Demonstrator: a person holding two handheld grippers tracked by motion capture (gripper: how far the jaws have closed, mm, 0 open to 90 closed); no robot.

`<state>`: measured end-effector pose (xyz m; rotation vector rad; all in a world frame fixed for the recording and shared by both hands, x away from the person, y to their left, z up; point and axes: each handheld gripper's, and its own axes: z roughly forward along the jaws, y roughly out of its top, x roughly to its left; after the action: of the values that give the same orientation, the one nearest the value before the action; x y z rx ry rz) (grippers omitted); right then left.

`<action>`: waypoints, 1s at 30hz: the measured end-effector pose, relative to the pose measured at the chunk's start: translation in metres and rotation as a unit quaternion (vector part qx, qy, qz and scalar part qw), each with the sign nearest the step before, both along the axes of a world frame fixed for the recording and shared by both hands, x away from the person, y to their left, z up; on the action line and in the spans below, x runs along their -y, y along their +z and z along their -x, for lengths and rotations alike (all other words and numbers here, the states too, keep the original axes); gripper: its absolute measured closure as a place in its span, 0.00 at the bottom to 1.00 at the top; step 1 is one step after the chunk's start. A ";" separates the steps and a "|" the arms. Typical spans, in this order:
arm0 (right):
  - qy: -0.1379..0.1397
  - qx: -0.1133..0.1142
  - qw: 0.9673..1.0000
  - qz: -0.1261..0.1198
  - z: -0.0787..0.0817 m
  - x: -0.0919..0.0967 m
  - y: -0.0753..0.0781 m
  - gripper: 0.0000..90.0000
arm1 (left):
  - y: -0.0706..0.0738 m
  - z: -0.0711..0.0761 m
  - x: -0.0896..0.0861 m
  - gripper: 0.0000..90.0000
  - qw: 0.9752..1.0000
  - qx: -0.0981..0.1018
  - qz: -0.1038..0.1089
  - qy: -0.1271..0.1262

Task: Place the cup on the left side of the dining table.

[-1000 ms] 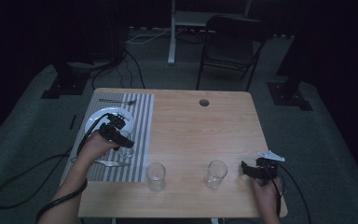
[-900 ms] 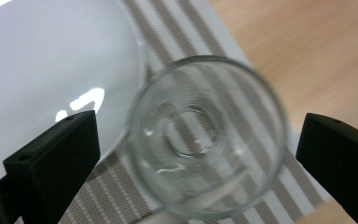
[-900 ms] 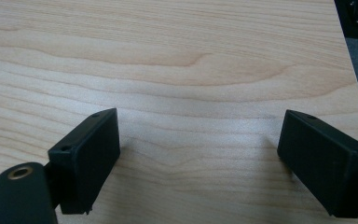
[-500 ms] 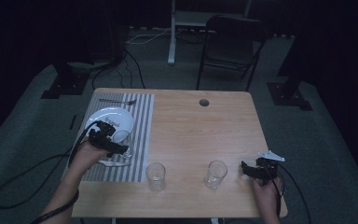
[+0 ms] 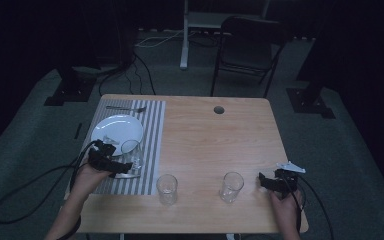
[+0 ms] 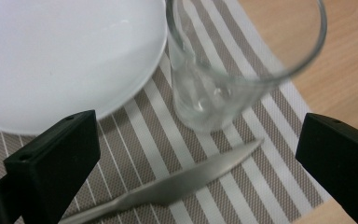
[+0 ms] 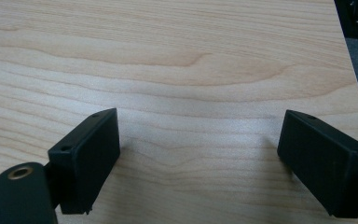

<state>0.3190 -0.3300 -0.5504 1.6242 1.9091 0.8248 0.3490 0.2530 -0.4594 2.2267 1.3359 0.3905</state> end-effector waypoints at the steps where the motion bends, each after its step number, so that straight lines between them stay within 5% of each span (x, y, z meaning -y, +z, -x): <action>1: 0.000 0.000 1.000 0.000 0.000 0.000 0.000 0.14 | -0.002 0.003 -0.001 0.00 1.000 0.004 -0.002 -0.002; 10: -0.001 0.001 1.000 0.000 0.000 0.000 0.000 0.14 | -0.018 0.020 -0.024 0.00 0.998 0.028 0.010 0.052; 17: -0.002 0.000 1.000 0.000 0.000 0.000 0.000 0.14 | -0.031 0.033 -0.039 0.00 0.995 0.050 -0.024 0.080; 23: -0.003 0.000 1.000 0.000 0.000 0.000 0.000 0.14 | -0.048 0.042 -0.051 0.00 0.993 0.041 -0.009 0.114; 30: -0.003 0.000 1.000 0.000 0.000 0.000 0.000 0.14 | -0.064 0.050 -0.056 0.00 0.988 0.047 -0.035 0.140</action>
<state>0.3186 -0.3297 -0.5503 1.6290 1.9040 0.8227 0.2990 0.3091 -0.5237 2.0508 1.6096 0.6427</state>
